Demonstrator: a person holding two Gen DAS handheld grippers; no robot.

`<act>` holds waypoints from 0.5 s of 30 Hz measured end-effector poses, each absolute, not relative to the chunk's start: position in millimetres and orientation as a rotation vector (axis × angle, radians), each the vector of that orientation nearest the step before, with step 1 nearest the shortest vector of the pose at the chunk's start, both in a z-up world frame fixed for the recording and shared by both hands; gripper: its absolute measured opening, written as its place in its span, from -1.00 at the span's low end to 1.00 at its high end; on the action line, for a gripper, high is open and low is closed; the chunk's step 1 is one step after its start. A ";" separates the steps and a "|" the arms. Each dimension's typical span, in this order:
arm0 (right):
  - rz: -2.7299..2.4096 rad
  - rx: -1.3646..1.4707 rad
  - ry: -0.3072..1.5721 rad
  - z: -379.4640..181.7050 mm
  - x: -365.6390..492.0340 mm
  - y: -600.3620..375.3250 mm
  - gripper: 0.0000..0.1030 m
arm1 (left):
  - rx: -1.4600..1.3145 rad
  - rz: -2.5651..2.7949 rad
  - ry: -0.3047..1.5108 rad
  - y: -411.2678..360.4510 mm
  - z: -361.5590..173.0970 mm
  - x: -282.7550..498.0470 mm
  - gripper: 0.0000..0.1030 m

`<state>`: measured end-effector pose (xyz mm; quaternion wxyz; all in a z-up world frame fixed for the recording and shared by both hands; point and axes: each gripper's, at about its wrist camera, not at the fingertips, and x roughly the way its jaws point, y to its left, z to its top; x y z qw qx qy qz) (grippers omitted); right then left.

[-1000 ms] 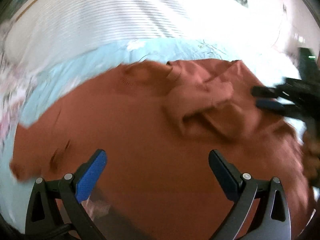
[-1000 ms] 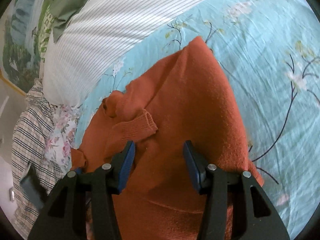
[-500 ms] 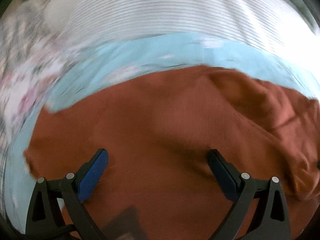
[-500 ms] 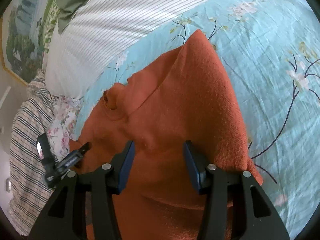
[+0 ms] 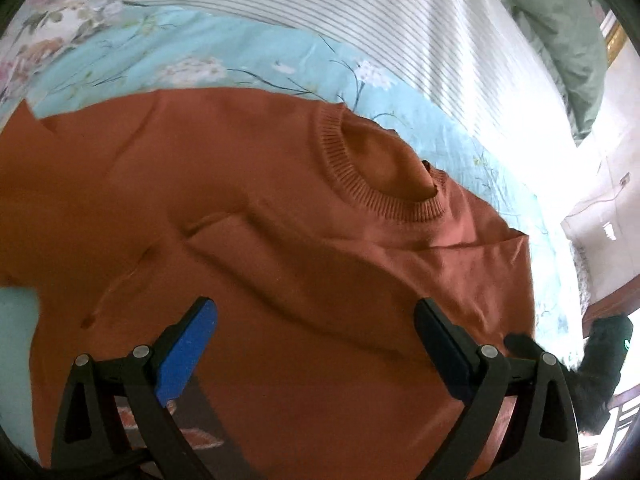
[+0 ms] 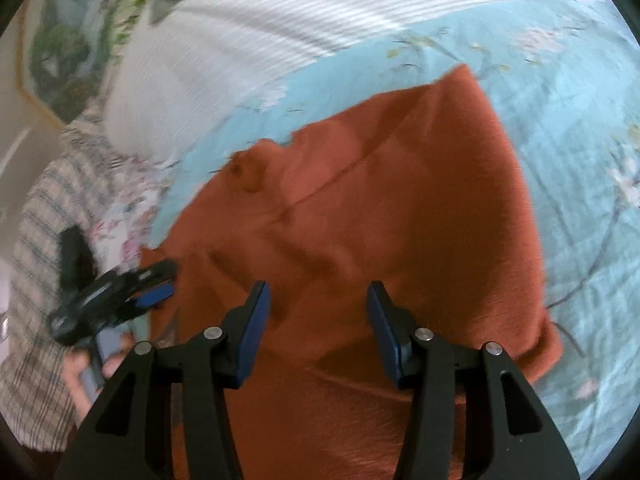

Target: Fold small clothes

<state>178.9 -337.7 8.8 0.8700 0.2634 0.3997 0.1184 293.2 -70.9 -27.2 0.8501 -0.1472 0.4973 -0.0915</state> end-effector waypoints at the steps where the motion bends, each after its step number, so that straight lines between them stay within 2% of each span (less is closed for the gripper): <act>1: 0.286 0.550 0.827 10.2 178.6 -334.4 0.00 | -0.309 -0.184 1.055 -73.9 -26.7 296.3 0.93; 6: 0.327 0.506 0.876 1.8 184.5 -319.4 0.01 | -0.238 -0.127 1.139 -91.9 -37.7 326.2 0.91; 10: 0.371 0.489 0.886 0.5 179.0 -313.0 0.01 | -0.099 -0.035 1.180 -98.0 -55.0 327.7 0.48; 13: 0.423 0.466 0.874 4.6 176.0 -307.1 0.15 | -0.114 -0.064 1.156 -79.2 -59.6 299.6 0.51; 15: 0.447 0.449 0.866 6.9 178.0 -301.6 0.16 | -0.121 -0.074 1.154 -64.1 -63.8 277.2 0.51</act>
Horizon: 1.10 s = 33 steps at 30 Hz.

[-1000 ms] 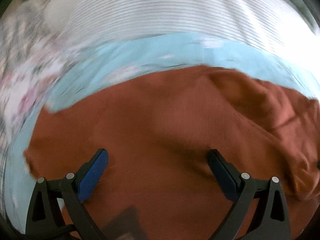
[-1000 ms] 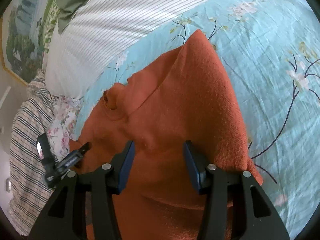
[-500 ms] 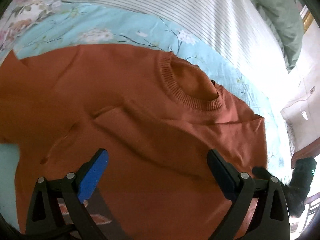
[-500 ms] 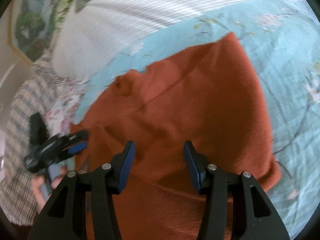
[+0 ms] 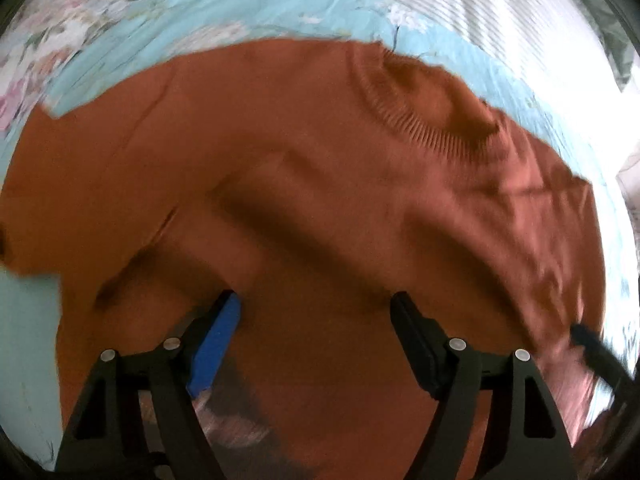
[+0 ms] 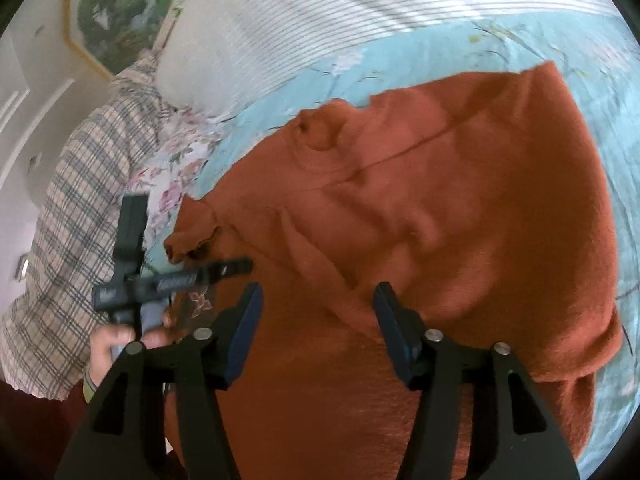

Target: Fold small clothes

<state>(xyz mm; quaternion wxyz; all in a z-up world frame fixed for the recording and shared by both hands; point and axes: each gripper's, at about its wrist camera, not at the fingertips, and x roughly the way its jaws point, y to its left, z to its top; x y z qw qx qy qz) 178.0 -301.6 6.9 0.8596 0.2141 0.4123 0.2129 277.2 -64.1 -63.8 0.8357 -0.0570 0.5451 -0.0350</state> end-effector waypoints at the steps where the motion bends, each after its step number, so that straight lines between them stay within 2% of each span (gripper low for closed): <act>1: 0.458 0.445 0.859 8.3 180.6 -298.1 0.16 | -0.137 -0.098 1.142 -56.2 -64.4 266.3 0.51; 6: 0.514 0.395 0.863 15.9 208.0 -271.8 0.17 | -0.286 -0.164 1.107 -24.0 -50.5 241.1 0.55; 11: 0.581 0.295 0.983 -6.4 240.9 -236.1 0.18 | -0.367 -0.186 1.096 -4.9 -36.1 244.5 0.58; 18: 0.855 0.123 1.035 -7.4 184.6 -179.5 0.22 | -0.407 -0.236 1.144 7.2 -41.8 251.4 0.61; 22: 0.767 0.123 0.961 5.7 170.8 -197.0 0.22 | -0.380 -0.270 1.160 -12.0 -43.4 258.6 0.61; 26: 0.578 0.145 0.890 17.5 200.0 -230.9 0.23 | -0.412 -0.252 1.155 -15.8 -43.9 264.6 0.61; 29: 0.534 0.138 0.897 8.8 228.6 -234.1 0.25 | -0.427 -0.228 1.155 -8.5 -44.2 264.8 0.61; 33: 0.627 0.101 1.011 -13.2 245.4 -203.2 0.30 | -0.439 -0.203 1.149 3.8 -43.1 265.3 0.61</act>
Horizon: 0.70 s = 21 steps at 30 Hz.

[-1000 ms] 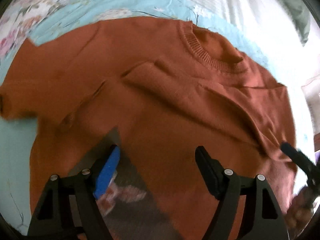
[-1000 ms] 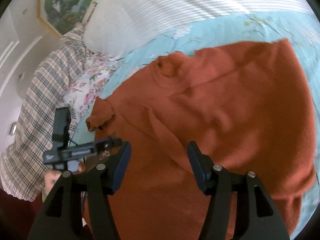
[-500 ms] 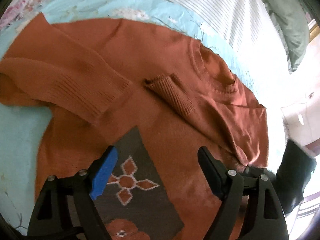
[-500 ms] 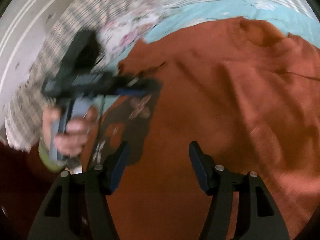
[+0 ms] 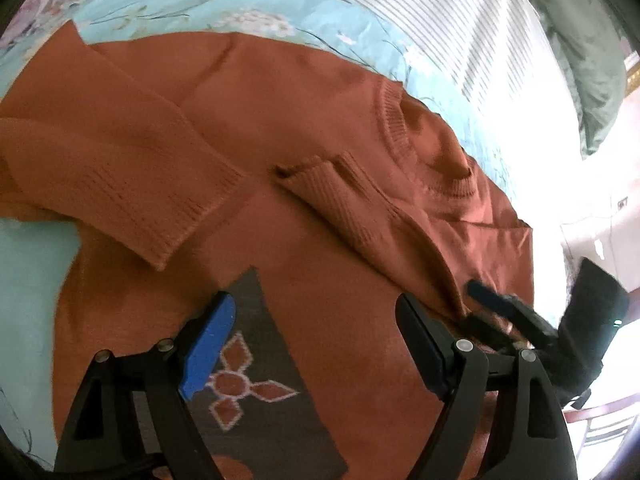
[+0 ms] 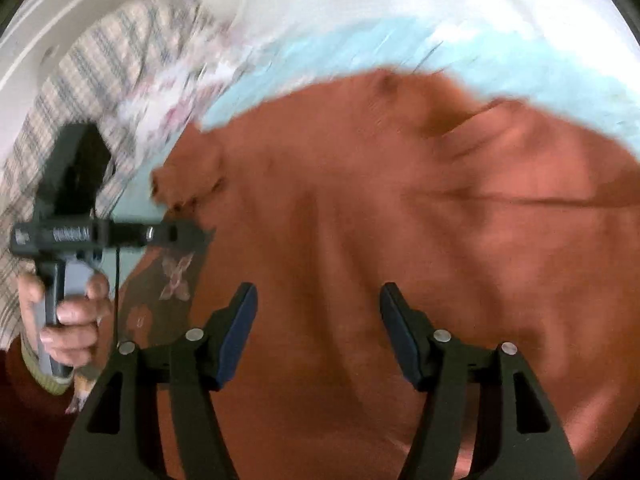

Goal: Fold small clothes
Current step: 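Grasp the other sleeve cuff with the left tool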

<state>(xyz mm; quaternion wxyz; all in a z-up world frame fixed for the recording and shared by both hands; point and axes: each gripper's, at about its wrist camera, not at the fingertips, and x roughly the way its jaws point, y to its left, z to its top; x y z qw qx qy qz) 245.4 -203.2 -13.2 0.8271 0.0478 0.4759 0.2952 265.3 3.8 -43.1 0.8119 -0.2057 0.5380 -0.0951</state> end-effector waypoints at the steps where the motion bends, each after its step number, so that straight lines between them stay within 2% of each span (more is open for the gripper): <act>1: 0.665 0.082 1.035 -16.0 242.1 -191.4 0.39 | -0.439 -0.198 1.151 6.0 -43.3 265.9 0.61; 3: 0.746 0.023 1.028 -13.1 224.9 -170.3 0.53 | -0.440 -0.197 1.156 7.3 -44.0 266.9 0.61; 9: 0.862 0.149 0.987 3.6 176.8 -183.8 0.53 | -0.395 -0.220 1.174 -15.5 -48.1 271.2 0.72; 11: 0.813 0.173 0.971 9.1 167.3 -194.4 0.53 | -0.361 -0.218 1.174 -28.6 -49.8 274.0 0.85; 15: 0.695 0.274 0.902 21.9 144.7 -233.1 0.53 | -0.291 -0.184 1.129 -39.5 -52.5 277.8 0.78; 16: 0.657 0.303 0.879 25.5 139.2 -244.9 0.53 | -0.289 -0.178 1.110 -37.3 -53.2 277.2 0.67; 18: 0.566 0.365 0.829 33.8 130.5 -268.9 0.53 | -0.275 -0.161 1.066 -30.7 -54.7 276.1 0.27; 19: 0.519 0.393 0.801 38.0 126.5 -281.2 0.53 | -0.261 -0.147 1.052 -27.6 -55.1 276.7 -0.15; 20: 0.452 0.420 0.768 42.3 122.0 -296.4 0.53 | -0.249 -0.142 1.042 -24.8 -54.4 278.4 -0.74; 21: 0.392 0.439 0.745 45.8 120.2 -308.3 0.53 | -0.256 -0.163 1.043 -21.9 -53.7 280.4 -0.88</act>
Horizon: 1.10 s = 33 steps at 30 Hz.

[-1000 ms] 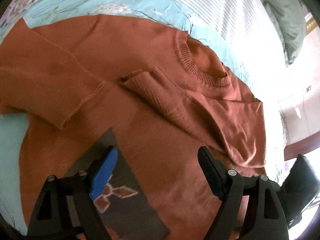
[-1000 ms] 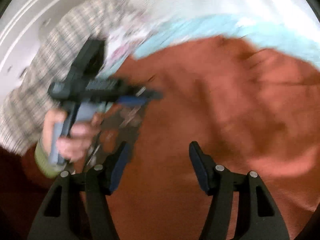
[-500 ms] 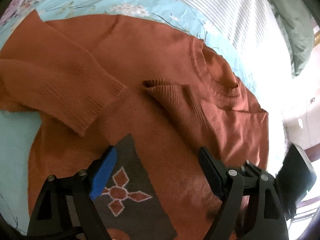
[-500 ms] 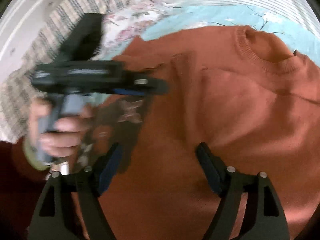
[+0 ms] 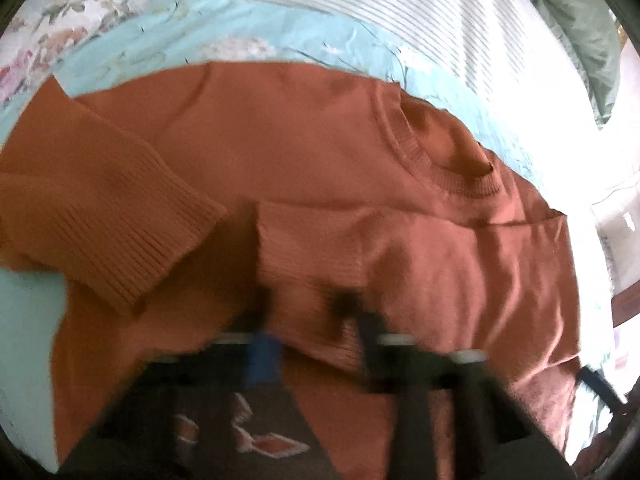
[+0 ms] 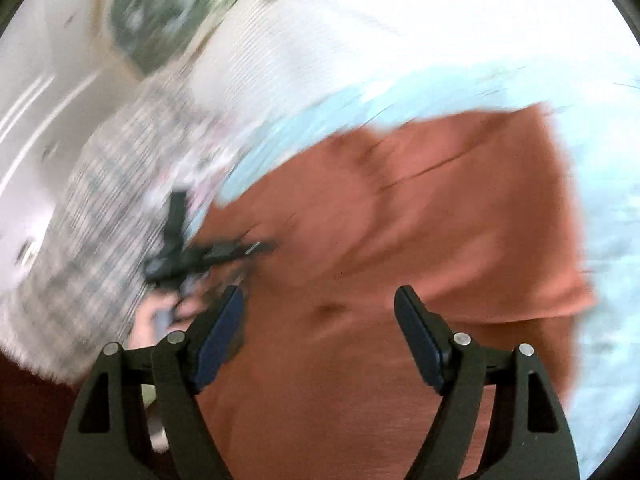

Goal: Fold small clothes
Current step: 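Grasp the other sleeve cuff with the left tool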

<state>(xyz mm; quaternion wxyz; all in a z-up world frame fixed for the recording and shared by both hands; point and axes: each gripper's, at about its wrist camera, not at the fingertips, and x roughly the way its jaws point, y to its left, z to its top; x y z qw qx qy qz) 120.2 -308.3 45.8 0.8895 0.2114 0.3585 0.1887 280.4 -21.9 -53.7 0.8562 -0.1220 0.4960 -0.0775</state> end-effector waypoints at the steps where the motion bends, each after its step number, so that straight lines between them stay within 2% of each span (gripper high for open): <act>1: 0.329 0.458 0.722 49.8 118.1 -320.5 0.53 | -0.277 -0.192 1.042 -17.8 -50.0 282.4 -0.89; 3: 0.176 0.481 0.694 56.7 115.0 -343.5 0.53 | -0.292 -0.198 0.936 -5.9 -26.3 276.3 -0.89; 6: 0.021 0.496 0.726 53.2 124.2 -368.5 0.53 | -0.166 -0.118 0.794 1.6 -4.9 272.6 -0.89; 16: -0.010 0.523 0.848 21.3 184.6 -384.8 0.51 | -0.184 -0.067 0.858 30.8 -36.1 285.3 -0.88; 22: 0.005 0.547 0.861 9.9 194.2 -380.7 0.48 | -0.174 -0.043 0.850 36.0 -32.9 285.2 -0.88; 23: 0.010 0.554 0.867 6.3 196.6 -380.0 0.42 | -0.158 -0.041 0.845 33.2 -31.4 285.0 -0.88; 24: 0.013 0.556 0.878 2.3 200.1 -378.5 -0.03 | -0.152 -0.045 0.842 31.4 -29.9 284.5 -0.88; 25: 0.013 0.555 0.896 -2.2 201.9 -378.5 -0.81 | -0.152 -0.049 0.843 30.3 -29.8 285.2 -0.88; 30: -0.023 0.568 0.818 14.0 188.7 -392.5 -0.79 | -0.152 -0.097 0.828 22.9 -22.3 283.2 -0.88; 33: -0.044 0.552 0.858 6.4 192.5 -394.8 -0.77 | -0.120 -0.110 0.823 13.7 -22.6 283.6 -0.88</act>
